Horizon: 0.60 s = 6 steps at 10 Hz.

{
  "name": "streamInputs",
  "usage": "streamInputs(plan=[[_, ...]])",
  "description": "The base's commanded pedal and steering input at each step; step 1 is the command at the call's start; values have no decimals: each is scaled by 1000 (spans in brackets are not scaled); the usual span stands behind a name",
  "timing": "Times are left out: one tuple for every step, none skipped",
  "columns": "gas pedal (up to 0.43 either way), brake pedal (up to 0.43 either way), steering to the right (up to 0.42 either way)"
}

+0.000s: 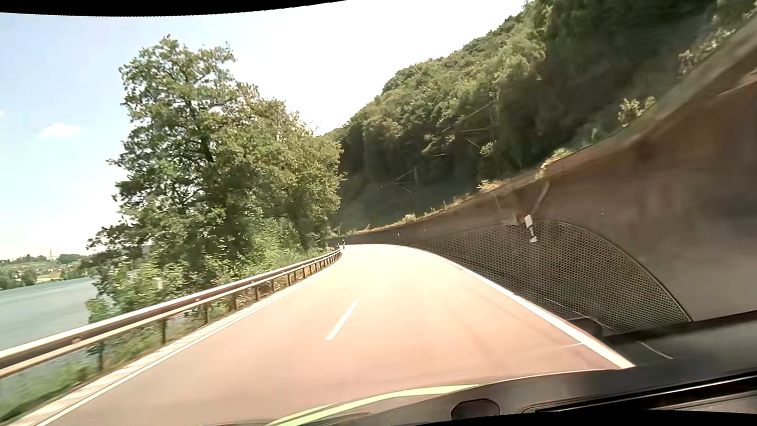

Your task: Follow the waypoints while adhering to traffic rules and regulations

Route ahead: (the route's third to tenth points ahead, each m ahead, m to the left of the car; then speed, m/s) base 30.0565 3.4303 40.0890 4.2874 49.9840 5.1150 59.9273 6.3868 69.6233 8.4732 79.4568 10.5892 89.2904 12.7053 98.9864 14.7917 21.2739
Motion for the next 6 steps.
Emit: streamInputs(plan=[[110,0,-3],[110,0,-3],[110,0,-4],[110,0,-6],[110,0,-7],[110,0,-8]])
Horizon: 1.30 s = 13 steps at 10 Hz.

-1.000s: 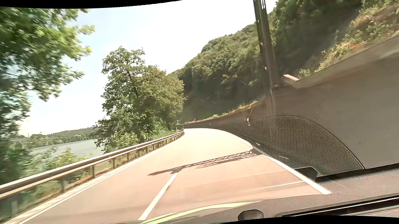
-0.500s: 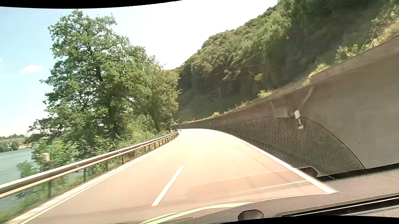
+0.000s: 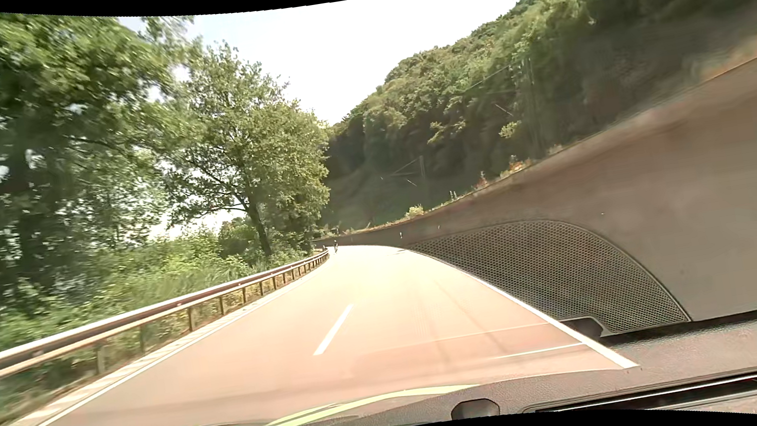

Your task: Follow the waypoints while adhering to traffic rules and regulations

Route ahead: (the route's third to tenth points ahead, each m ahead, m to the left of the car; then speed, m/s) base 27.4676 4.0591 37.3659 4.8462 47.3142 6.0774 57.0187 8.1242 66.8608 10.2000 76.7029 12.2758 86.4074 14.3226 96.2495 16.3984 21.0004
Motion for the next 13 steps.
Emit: streamInputs(plan=[[118,0,-12],[118,0,-16],[118,0,-17],[138,0,-17],[169,0,-18],[177,0,-18],[197,0,-19],[197,0,-21],[197,0,-22],[220,0,-22],[220,0,-22],[228,0,-22],[228,0,-22]])
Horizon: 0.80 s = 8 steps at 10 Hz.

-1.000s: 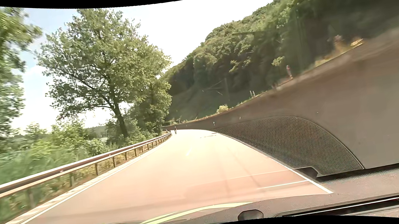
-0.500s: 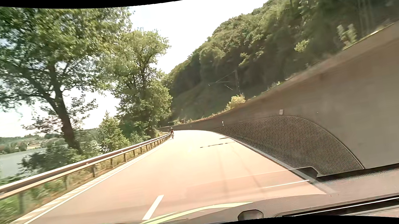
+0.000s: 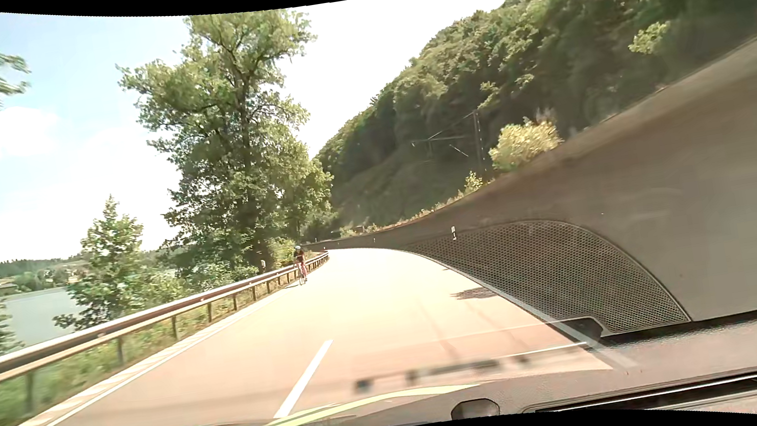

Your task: Follow the waypoints while adhering to traffic rules and regulations

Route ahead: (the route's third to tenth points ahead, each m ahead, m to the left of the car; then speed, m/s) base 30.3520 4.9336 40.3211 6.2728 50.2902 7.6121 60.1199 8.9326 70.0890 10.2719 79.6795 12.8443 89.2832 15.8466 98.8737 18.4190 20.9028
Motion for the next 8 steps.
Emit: streamInputs(plan=[[240,0,-22],[240,0,-22],[240,0,-22],[240,0,-21],[240,0,-21],[240,0,-20],[240,0,-19],[240,0,-19]])
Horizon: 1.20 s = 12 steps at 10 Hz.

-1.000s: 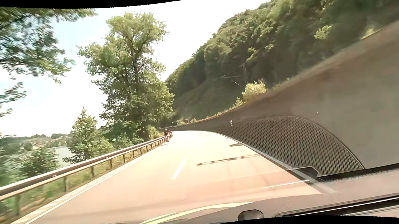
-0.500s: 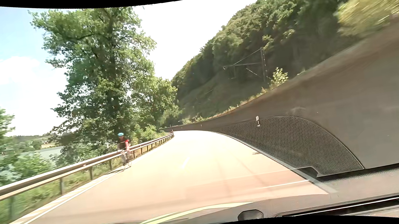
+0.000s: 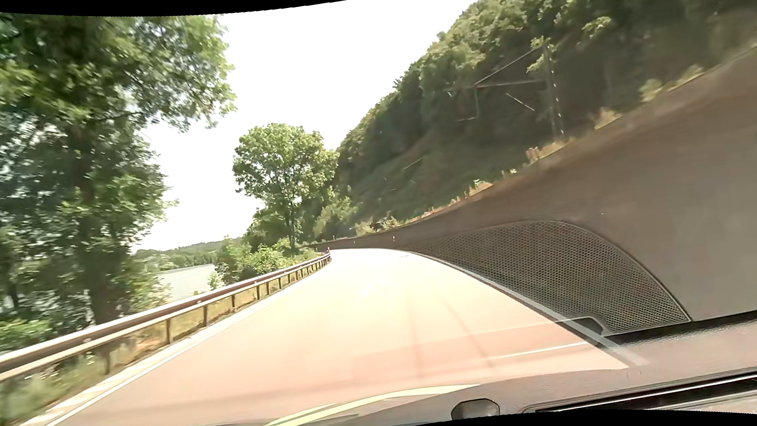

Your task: Follow the waypoints while adhering to traffic rules and regulations

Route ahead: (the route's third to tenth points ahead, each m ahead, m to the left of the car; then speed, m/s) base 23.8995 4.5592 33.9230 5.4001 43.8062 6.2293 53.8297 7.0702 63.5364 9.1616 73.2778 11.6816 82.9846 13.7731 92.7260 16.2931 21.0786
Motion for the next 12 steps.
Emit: streamInputs(plan=[[240,0,-19],[209,0,-19],[197,0,-19],[197,0,-19],[209,0,-19],[220,0,-19],[228,0,-19],[240,0,-19],[248,0,-19],[248,0,-19],[248,0,-19],[248,0,-19]])
